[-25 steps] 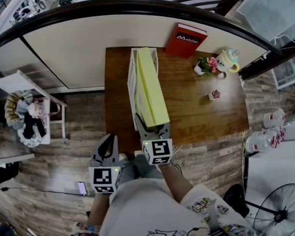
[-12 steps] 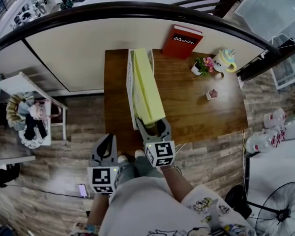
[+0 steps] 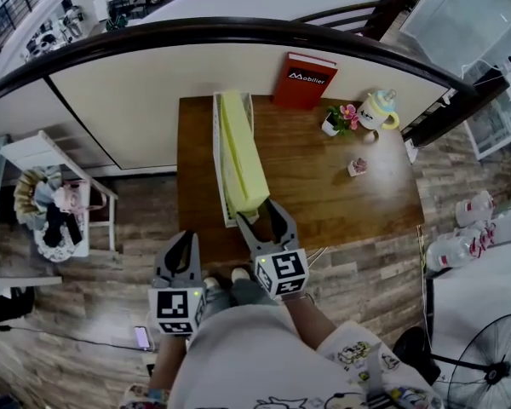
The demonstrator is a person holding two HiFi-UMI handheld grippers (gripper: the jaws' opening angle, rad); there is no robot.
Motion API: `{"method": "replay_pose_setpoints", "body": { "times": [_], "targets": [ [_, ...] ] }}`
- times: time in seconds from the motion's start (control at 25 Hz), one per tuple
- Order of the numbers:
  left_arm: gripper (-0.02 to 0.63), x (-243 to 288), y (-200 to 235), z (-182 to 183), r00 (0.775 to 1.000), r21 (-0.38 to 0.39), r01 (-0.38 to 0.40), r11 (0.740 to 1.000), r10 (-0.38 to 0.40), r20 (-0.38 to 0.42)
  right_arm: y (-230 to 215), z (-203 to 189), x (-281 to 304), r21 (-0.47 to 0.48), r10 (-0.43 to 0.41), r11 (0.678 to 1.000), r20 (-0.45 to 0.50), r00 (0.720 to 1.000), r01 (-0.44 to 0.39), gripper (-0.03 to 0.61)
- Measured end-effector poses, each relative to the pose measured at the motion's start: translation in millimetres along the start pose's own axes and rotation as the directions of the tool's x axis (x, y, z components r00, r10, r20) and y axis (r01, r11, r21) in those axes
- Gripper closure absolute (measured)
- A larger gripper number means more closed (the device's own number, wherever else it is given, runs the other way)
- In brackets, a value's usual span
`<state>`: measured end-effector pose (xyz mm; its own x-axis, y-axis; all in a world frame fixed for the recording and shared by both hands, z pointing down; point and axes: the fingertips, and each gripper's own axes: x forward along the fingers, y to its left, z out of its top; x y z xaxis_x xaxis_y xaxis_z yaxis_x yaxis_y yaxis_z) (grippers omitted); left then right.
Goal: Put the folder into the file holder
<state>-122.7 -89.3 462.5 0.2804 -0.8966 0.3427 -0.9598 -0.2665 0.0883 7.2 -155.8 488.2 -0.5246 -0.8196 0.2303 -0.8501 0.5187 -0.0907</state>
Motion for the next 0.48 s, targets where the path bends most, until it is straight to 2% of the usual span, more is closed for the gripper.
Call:
{"method": "replay_pose_setpoints", "body": {
  "times": [0.48],
  "targets": [
    [0.595, -4, -33, 35, 0.996, 0.03, -0.009, 0.999, 0.007, 0.092, -24, 42, -54, 0.055, 0.106, 0.993, 0.033, 0.994, -0.108, 0.322]
  ]
}}
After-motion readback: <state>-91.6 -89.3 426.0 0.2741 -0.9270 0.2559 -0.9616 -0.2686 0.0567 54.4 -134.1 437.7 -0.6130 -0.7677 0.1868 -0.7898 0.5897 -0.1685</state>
